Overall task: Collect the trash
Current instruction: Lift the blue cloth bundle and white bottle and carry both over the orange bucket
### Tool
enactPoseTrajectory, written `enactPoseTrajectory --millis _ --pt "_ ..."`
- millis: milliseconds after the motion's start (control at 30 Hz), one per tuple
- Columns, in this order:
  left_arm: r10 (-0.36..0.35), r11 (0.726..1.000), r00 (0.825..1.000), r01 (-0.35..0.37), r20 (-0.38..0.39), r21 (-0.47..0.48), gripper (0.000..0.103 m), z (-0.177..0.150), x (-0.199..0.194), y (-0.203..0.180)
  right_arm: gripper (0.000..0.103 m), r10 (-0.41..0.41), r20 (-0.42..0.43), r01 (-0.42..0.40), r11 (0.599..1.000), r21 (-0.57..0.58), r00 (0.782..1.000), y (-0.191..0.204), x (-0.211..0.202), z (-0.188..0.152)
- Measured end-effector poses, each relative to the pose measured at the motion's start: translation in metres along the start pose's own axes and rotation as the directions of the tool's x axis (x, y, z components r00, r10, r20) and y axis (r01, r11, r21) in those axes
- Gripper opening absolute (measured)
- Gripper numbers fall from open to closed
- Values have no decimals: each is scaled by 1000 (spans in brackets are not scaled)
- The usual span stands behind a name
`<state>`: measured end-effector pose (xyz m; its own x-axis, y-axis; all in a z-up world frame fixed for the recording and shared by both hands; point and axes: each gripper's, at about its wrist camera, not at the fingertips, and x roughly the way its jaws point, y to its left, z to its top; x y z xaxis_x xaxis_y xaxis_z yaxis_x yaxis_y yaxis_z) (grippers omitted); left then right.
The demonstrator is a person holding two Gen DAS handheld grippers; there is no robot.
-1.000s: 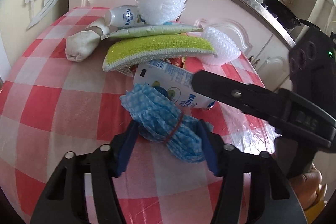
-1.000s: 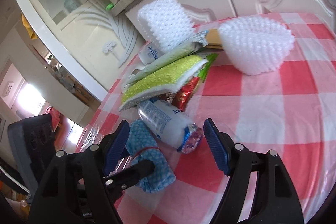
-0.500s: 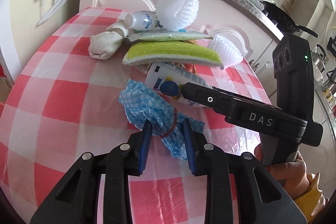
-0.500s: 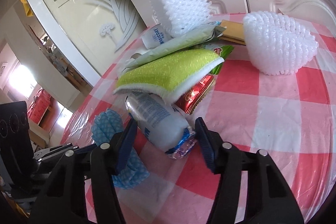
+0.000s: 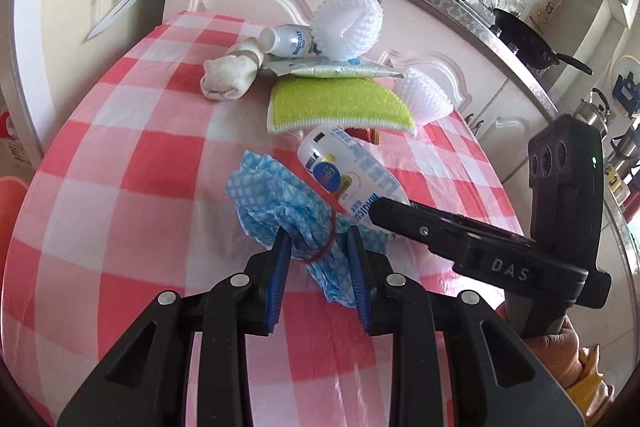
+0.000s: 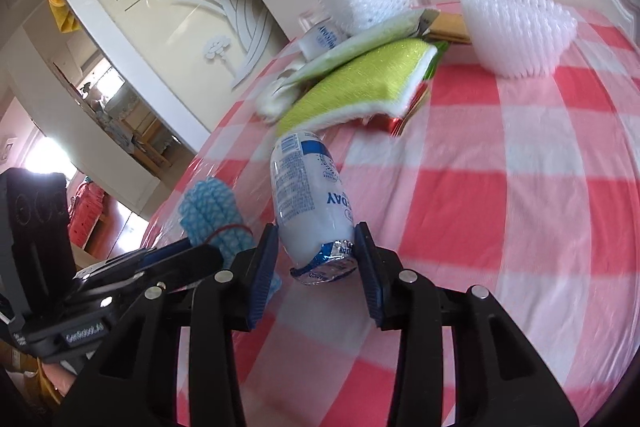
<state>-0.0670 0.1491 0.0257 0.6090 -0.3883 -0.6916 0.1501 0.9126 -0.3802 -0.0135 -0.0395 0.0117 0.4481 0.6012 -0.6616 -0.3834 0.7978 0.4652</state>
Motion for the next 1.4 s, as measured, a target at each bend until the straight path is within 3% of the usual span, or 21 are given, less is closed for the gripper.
enactPoseTrajectory --millis 300,333,367,467,633,867,967,1133,1400 --pt "19 1000 999 -20 -43 -13 36 -18 -7 14 41 -60 12 60 998 5 998 11 -26 -33" --pt "29 999 999 -30 -42 -13 41 -18 -7 13 41 -72 12 72 997 -8 997 14 -27 -35" --pt "43 999 998 -44 -44 -15 53 -18 -6 14 41 -81 11 81 997 -18 997 17 -27 -37" --pt "65 998 997 -66 -48 -14 59 -18 -2 13 42 -97 6 98 994 -41 995 22 -24 -39" --pt "89 996 995 -89 -40 0 60 -12 5 8 63 -113 8 114 992 -63 994 24 -17 -37" --pt "88 996 996 -87 -17 33 40 -8 11 -2 64 -120 17 121 990 -71 993 24 -11 -36" --pt "98 993 995 -98 -4 62 30 -7 11 -8 44 -150 13 151 983 -105 989 29 -8 -38" --pt "114 989 993 -115 18 98 25 -7 5 -14 44 -186 35 189 972 -141 982 35 -11 -40" --pt "111 989 991 -118 71 88 20 -3 -15 -8 44 -177 77 185 976 -118 981 36 -23 -35"
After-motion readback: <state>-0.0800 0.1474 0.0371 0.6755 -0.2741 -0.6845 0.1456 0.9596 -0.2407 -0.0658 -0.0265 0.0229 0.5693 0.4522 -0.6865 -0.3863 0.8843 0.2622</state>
